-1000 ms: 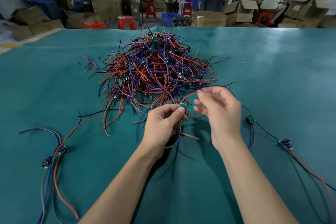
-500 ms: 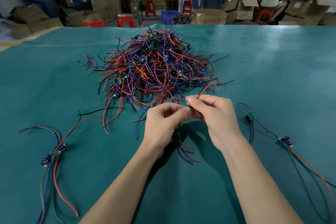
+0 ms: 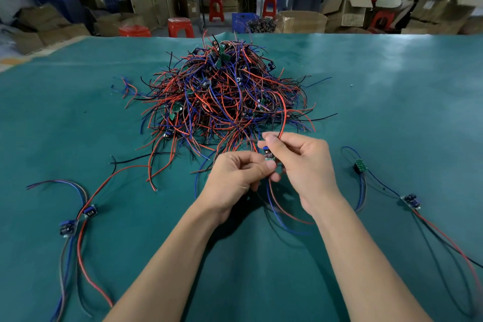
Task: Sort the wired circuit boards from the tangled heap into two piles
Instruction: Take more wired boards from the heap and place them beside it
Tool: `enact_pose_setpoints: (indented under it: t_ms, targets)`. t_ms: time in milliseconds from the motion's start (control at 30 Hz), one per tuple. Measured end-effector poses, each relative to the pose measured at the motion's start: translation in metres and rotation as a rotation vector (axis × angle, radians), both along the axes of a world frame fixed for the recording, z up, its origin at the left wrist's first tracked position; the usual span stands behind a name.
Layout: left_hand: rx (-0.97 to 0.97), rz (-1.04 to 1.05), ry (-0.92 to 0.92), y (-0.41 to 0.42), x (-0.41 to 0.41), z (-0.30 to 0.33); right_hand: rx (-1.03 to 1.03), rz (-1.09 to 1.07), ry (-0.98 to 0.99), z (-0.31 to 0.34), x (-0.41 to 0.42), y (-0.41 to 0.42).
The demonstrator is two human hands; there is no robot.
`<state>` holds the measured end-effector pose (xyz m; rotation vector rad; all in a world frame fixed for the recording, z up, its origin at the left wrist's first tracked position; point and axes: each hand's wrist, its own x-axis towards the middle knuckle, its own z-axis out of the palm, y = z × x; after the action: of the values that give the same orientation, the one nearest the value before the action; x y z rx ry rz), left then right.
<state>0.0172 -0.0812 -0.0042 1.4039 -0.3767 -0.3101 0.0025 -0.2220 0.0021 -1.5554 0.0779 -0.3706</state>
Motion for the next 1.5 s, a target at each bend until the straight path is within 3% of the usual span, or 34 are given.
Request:
enact_pose_setpoints:
  t_ms: [200,333,500,600,667,733,800,1067,1333,1500]
  targets:
    - [0.006,-0.038,0.044,0.002,0.001,0.002,-0.304,-0.257,-0.136,0.001,0.002,-0.020]
    - [0.023,-0.065,0.027,0.002,0.000,0.002,-0.221,-0.514,-0.188,0.001,0.004,-0.043]
    - [-0.036,0.016,0.068,0.002,0.003,0.000,0.069,-0.829,-0.127,0.005,0.000,-0.055]
    - [-0.125,0.081,0.100,0.003,0.005,-0.001,0.149,-0.687,0.032,0.006,0.002,-0.038]
    - [-0.155,0.089,0.105,0.003,0.006,-0.001,0.125,-0.358,0.130,0.007,0.002,-0.021]
    - [-0.159,0.062,0.097,0.005,0.005,0.000,-0.031,-0.043,0.135,0.006,-0.002,-0.006]
    - [-0.145,0.026,0.089,0.008,0.003,0.002,-0.091,0.110,0.062,0.005,-0.005,0.000]
    - [-0.083,0.029,0.139,0.005,0.001,0.006,0.022,-0.019,-0.067,0.009,-0.006,0.000]
    - [-0.030,-0.170,0.071,0.009,-0.001,0.003,0.092,-0.281,-0.118,0.012,-0.001,-0.023]
    - [-0.023,-0.273,0.043,0.017,-0.004,0.010,0.333,-0.372,-0.112,0.021,-0.004,-0.047]
